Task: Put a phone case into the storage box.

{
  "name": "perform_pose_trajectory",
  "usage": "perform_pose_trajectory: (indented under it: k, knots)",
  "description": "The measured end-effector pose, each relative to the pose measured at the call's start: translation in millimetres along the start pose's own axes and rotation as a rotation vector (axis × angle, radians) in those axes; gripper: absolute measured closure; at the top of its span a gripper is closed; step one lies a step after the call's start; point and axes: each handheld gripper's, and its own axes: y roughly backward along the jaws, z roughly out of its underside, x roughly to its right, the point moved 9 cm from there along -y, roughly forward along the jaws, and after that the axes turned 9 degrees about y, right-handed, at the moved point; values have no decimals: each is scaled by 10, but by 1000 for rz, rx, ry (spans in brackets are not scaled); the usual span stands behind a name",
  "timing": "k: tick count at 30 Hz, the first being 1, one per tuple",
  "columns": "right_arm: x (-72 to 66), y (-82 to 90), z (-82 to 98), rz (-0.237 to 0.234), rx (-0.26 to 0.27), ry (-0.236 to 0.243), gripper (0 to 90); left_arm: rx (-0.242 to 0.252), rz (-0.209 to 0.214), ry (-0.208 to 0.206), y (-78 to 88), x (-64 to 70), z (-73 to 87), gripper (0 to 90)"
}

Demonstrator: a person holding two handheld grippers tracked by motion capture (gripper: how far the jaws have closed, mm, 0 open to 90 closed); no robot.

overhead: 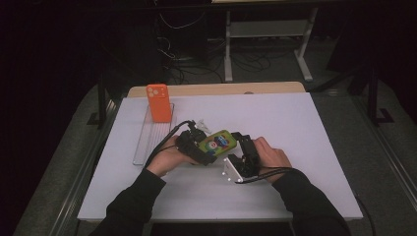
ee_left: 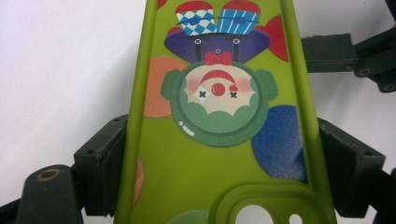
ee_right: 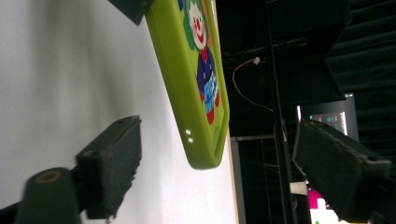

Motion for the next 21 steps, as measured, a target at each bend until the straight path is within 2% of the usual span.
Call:
perform_pose_trajectory:
  k: [4, 8, 13, 15, 21]
  knots:
    - [-14, -21, -20, 6, -1, 39, 214, 2, 3, -1, 0, 7, -3, 157]
    - [-49, -42, -32, 0, -10, 58, 276, 8, 2, 1, 5, 14, -8, 157]
    - [-78, -63, -83, -1, 15, 83, 398, 9, 6, 0, 7, 21, -10, 157]
    - [-79, -81, -104, 16, 25, 106, 435, 10, 7, 0, 6, 23, -10, 157]
    - [-131, -102, -133, 16, 22, 122, 480, 9, 9, 1, 11, 25, -8, 157]
